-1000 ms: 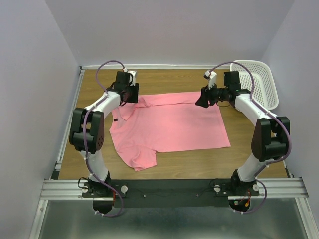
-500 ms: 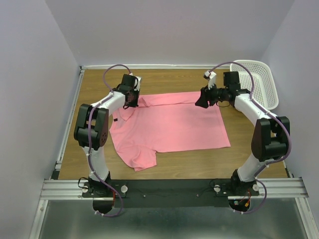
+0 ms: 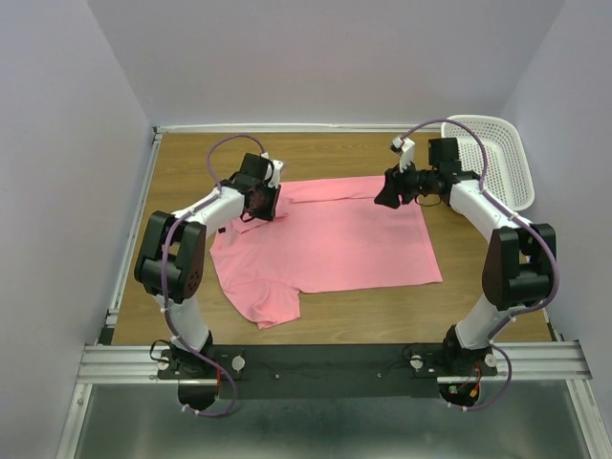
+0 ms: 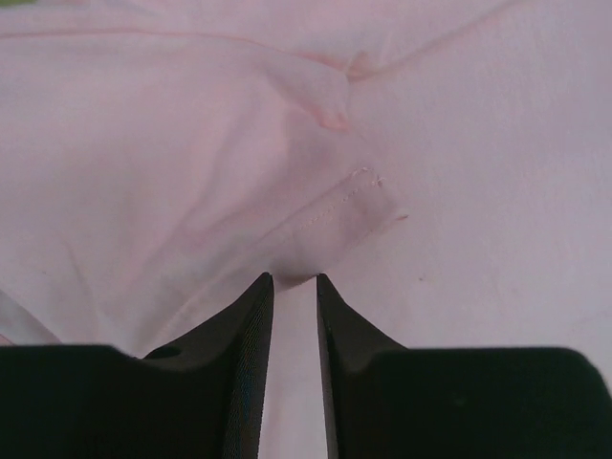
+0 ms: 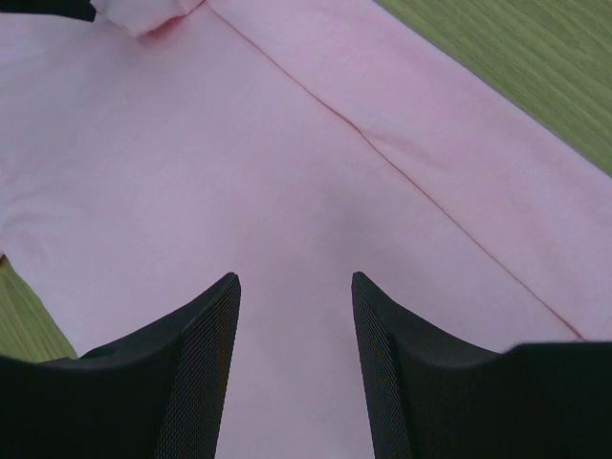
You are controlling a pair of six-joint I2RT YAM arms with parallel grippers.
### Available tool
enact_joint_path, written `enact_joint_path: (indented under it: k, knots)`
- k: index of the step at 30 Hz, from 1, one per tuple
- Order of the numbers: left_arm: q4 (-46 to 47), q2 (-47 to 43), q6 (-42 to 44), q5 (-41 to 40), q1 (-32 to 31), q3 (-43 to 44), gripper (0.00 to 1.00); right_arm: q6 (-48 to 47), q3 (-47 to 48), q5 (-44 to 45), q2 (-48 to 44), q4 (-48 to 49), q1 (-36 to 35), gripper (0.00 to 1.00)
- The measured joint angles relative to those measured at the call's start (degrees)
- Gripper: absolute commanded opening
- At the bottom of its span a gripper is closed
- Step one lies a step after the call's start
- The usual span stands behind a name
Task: Fold and stack the t-shirts
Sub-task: Fold the tshirt
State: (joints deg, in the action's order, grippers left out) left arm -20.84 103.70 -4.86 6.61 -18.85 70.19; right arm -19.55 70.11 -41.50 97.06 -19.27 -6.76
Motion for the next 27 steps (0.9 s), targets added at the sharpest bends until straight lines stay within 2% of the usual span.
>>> enact_joint_path:
  k: [6, 9, 10, 13, 16, 18, 21, 23, 27]
  knots:
    - [-0.87, -7.56, -2.16, -0.04, -0.94, -6.95, 0.40, -0.22, 0.00, -0.02, 0.00, -0.26, 0.00, 0.58]
    - [0.44, -17.66, -4.20, -1.07, -0.94, -10.82, 0.64, -4.55, 0.02, -1.97, 0.00, -3.37, -0.04, 0.58]
    - [1.33, -20.31, -4.81, -1.55, -0.92, -11.76, 0.79, -6.12, 0.17, -2.71, 0.00, -5.05, -0.09, 0.58]
    - [5.38, -35.85, -9.73, -2.49, 0.04, -17.97, 0.95, -16.26, -0.26, -4.04, -0.44, -12.79, -1.75, 0.58]
    - [8.59, -49.66, -15.21, -2.05, 3.32, -22.93, 0.96, -26.18, -6.99, -2.93, -6.01, -15.69, -10.10, 0.63]
    - [9.11, -55.25, -18.49, -1.18, 7.15, -24.87, 0.96, -30.01, -13.53, -1.14, -12.55, -17.14, -20.81, 0.67]
    - [8.31, -58.95, -20.79, -0.26, 11.91, -26.29, 0.96, -30.51, -18.56, 4.61, -18.27, -14.47, -37.35, 0.67]
    - [7.19, -60.85, -21.84, -0.26, 13.38, -27.17, 0.96, -29.86, -18.88, 9.05, -17.92, -12.37, -47.10, 0.67]
    - [5.03, -67.21, -22.69, 0.11, 13.51, -27.91, 0.96, -27.93, -14.10, 17.51, -8.37, -8.37, -56.46, 0.67]
